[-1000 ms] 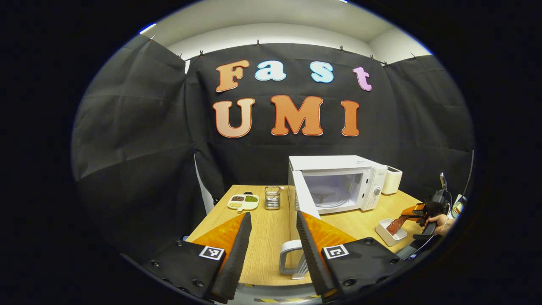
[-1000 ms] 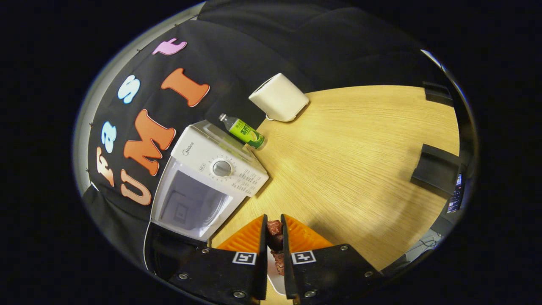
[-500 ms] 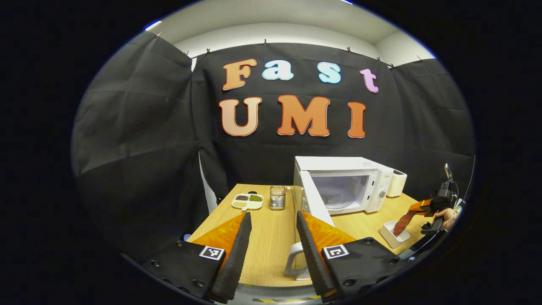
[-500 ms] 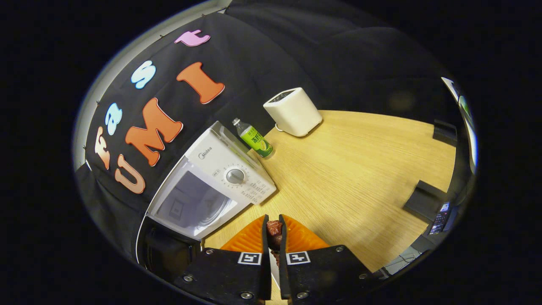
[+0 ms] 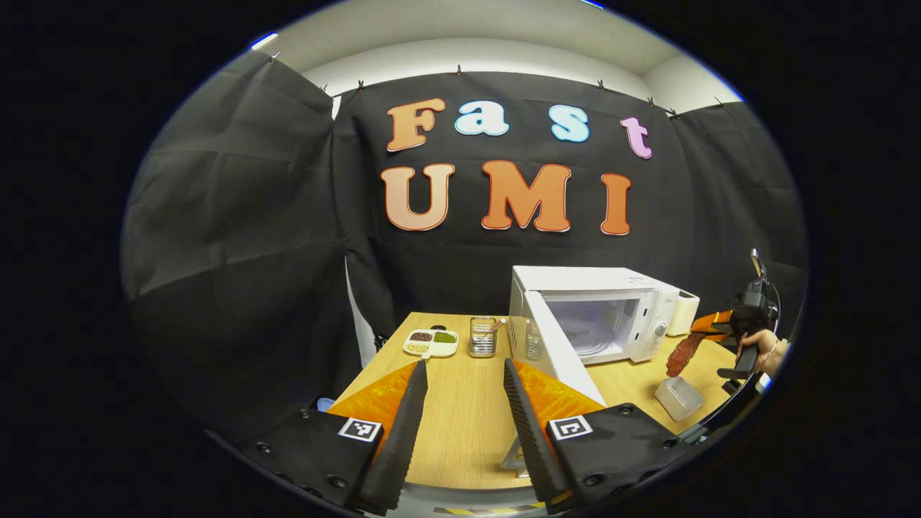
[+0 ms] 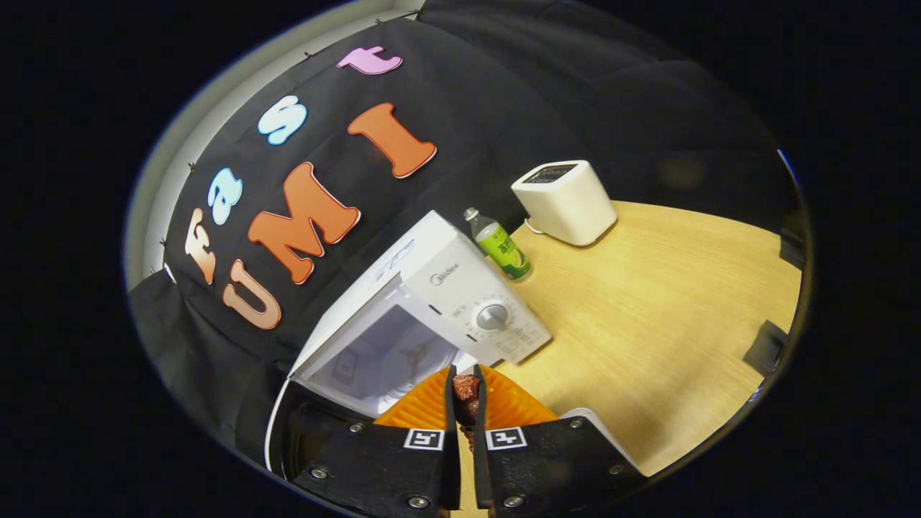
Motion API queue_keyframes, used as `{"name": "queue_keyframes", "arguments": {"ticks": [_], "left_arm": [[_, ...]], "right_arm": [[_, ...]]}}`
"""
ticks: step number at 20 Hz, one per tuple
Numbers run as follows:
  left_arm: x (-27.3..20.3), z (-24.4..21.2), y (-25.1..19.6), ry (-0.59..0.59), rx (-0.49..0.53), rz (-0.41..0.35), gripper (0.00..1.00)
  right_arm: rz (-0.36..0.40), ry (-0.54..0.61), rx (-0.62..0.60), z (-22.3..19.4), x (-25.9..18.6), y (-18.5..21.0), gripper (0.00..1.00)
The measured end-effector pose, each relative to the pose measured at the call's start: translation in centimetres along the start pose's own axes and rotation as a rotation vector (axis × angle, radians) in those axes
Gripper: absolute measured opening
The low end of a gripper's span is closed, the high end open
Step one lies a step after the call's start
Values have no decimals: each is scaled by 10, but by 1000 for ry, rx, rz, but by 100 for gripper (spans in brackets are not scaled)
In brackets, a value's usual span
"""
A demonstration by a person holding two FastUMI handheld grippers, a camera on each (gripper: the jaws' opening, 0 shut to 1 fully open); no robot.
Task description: Open the microwave oven with the left hand, put the food in, and close the microwave oven.
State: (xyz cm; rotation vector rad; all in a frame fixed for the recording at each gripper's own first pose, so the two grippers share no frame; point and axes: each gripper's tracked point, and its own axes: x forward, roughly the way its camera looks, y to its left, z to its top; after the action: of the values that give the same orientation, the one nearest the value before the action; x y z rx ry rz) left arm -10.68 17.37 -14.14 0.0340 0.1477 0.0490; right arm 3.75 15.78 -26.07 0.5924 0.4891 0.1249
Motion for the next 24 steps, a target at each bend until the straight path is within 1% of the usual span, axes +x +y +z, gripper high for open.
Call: {"name": "queue_keyframes", "arguments": {"ticks": [1,4,7,8,9,10,13,14,15,16,17,18,19,20,21,22,24], "left_arm": [[0,0,2,-4,5,-1,65],[0,1,4,-7,7,-11,65],[1,-2,13,0,8,4,65],[1,-3,17,4,9,12,70],[2,-4,20,8,6,18,70],[3,-5,22,13,0,19,65],[11,-10,32,27,-23,27,65],[13,-12,35,32,-26,35,70],[15,-14,38,35,-26,42,65],[18,-15,42,43,-25,48,65],[22,-18,43,54,-28,48,70],[25,-22,42,69,-33,50,65],[28,-25,43,78,-36,49,65],[30,-27,43,85,-43,47,70],[32,-28,44,92,-49,45,70],[36,-32,45,101,-55,46,75],[41,-36,46,116,-63,48,65]], "right_arm": [[21,8,8,-5,6,15,7],[67,42,16,-26,27,50,7],[101,72,43,-44,47,82,7],[108,81,57,-50,54,89,7],[113,91,71,-56,61,94,7],[114,97,86,-61,68,98,7],[98,90,139,-70,94,106,7],[83,82,167,-71,104,106,7],[67,67,199,-72,114,105,7],[52,52,233,-72,124,104,7],[42,42,270,-74,135,105,7],[37,33,304,-74,144,105,7],[32,21,335,-75,153,106,7],[27,10,360,-74,161,108,2],[22,0,384,-74,171,109,7],[21,-4,411,-75,179,110,7],[10,-8,462,-81,199,108,7]]}}
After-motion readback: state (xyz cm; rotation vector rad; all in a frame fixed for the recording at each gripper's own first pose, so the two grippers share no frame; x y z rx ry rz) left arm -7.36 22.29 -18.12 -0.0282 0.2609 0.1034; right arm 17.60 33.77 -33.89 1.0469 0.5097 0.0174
